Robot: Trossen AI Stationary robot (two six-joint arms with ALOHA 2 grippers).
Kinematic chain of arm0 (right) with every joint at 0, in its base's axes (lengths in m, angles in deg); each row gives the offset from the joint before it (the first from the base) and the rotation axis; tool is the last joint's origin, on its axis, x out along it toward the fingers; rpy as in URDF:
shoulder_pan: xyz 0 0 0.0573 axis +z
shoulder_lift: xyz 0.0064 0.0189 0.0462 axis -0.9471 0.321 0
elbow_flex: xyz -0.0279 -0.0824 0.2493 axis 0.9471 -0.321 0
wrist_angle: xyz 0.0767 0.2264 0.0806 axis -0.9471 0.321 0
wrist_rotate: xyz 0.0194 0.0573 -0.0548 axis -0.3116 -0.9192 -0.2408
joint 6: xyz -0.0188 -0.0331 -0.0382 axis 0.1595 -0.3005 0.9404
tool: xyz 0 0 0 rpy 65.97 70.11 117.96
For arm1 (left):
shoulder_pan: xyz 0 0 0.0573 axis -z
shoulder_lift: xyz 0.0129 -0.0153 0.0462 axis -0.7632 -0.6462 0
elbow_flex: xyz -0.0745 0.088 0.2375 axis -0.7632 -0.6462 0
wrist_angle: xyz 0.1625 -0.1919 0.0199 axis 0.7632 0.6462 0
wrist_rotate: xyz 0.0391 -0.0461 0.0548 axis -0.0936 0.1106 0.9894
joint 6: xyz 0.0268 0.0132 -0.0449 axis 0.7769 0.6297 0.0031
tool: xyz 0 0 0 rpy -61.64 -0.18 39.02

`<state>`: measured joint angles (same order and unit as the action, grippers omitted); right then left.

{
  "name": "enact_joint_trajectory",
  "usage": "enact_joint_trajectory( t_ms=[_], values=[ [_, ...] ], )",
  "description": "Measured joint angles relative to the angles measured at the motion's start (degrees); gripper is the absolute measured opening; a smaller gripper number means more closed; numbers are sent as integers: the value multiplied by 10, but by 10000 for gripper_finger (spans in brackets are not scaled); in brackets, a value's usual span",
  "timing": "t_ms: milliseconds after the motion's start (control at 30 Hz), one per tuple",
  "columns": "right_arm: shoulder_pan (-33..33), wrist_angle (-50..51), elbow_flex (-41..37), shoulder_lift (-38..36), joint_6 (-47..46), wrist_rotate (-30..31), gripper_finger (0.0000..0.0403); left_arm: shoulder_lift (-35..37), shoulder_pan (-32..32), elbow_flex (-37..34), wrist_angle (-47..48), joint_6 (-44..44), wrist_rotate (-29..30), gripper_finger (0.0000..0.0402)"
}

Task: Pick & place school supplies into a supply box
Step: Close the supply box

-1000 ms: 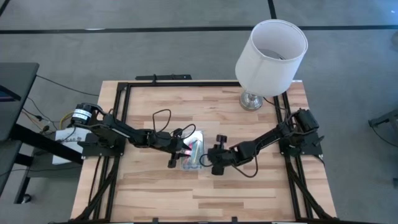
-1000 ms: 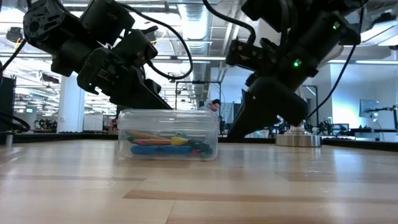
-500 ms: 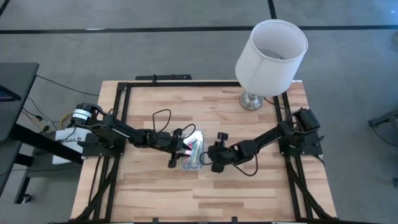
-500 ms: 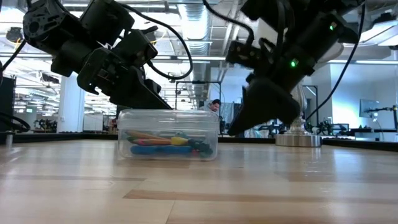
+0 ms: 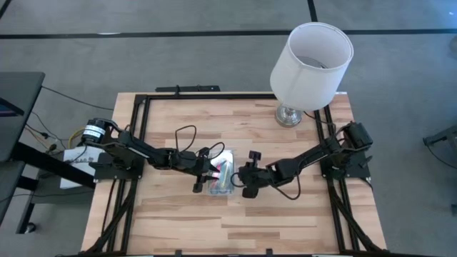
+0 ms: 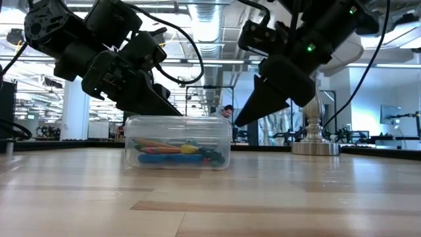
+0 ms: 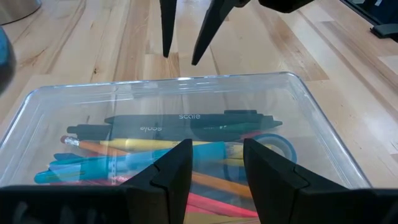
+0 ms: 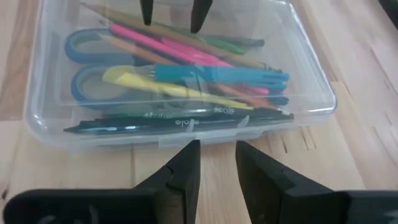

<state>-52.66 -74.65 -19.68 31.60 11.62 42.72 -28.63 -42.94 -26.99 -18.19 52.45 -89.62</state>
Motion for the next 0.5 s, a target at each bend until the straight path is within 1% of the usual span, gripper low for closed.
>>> enact_joint_trajectory(
  t_ms=[500],
  values=[
    [-4, -11, 0, 0, 4, -2, 98, 0, 0, 0, -8, 3, 0, 139]
  ],
)
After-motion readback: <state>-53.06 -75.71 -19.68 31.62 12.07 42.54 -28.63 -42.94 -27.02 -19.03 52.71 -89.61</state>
